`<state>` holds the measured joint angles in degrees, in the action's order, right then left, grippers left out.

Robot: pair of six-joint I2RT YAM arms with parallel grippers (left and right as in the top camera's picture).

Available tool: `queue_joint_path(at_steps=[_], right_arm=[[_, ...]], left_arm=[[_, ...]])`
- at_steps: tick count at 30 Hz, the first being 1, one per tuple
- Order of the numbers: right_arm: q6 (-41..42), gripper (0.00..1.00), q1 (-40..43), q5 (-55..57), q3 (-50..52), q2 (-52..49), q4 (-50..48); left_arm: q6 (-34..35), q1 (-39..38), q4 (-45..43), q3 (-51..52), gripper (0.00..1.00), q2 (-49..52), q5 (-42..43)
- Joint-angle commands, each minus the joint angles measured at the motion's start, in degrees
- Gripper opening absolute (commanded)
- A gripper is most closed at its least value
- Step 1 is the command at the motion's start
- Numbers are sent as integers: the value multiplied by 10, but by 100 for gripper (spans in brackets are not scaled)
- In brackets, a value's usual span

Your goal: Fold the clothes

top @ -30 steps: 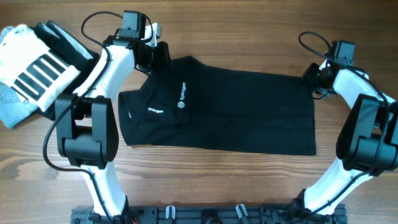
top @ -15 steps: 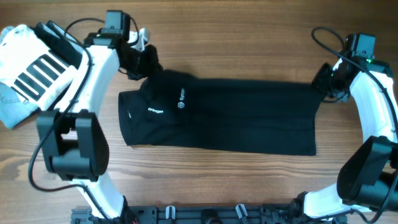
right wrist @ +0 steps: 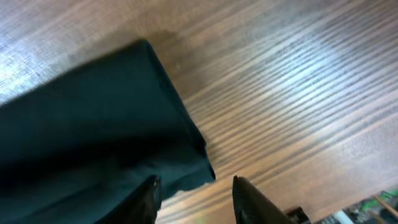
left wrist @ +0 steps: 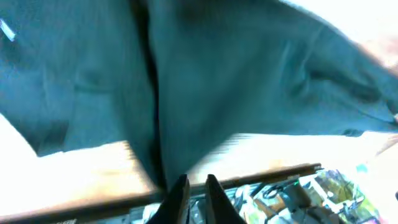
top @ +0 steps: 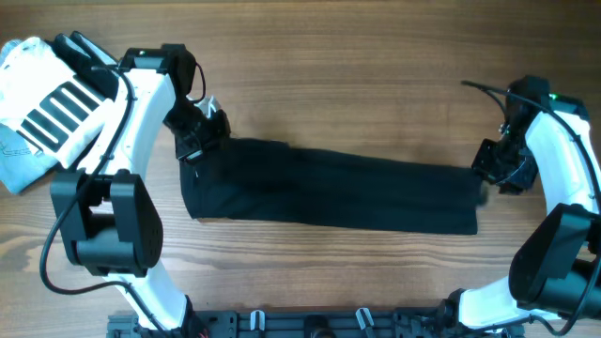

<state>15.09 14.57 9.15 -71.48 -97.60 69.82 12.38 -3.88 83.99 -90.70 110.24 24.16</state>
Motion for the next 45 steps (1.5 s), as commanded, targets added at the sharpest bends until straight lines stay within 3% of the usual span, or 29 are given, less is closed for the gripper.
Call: queue_joint_path(at_steps=[1,3,6,7,8,11,20,22,28,31,37,39,40,41,42,45], right_arm=[[0,49,3,10,6,2,1],[-1,55,3,-9,6,2,3],[-1,57,3,-51,6,2,-5],[-2,57,3,-81,6,2,-15],[-5,58,3,-99,6,2,-21],[-44,74,3,-157,6,2,-31],[-48,76,3,-156,6,2,-31],[-58,76,3,-156,6,2,-31],[-61,76,3,-156,6,2,-32],[-61,76,3,-156,6,2,-32],[-61,76,3,-151,6,2,-34],[-61,76,3,-152,6,2,-34],[-61,76,3,-152,6,2,-34],[-61,76,3,-152,6,2,-34],[-61,76,3,-152,6,2,-34],[-61,76,3,-152,6,2,-33]], left_arm=[[-17,3,37,0,23,-7,-40],[-17,4,46,0,25,-7,-47],[-17,2,-12,0,24,-7,-2],[-17,-2,-74,0,30,-7,44],[-17,-8,-111,0,44,-7,50],[-17,-43,-219,0,63,-3,2],[-15,-143,-262,0,59,88,-22],[-14,-155,-259,0,46,107,-33],[-14,-157,-259,0,23,113,-63],[-14,-163,-257,7,4,113,-63],[-13,-172,-259,7,4,89,-37],[-13,-173,-259,7,41,86,-37],[-12,-174,-257,7,43,87,-40],[-9,-176,-257,7,42,87,-53],[7,-178,-257,7,35,87,-79],[37,-185,-262,8,33,88,-127]])
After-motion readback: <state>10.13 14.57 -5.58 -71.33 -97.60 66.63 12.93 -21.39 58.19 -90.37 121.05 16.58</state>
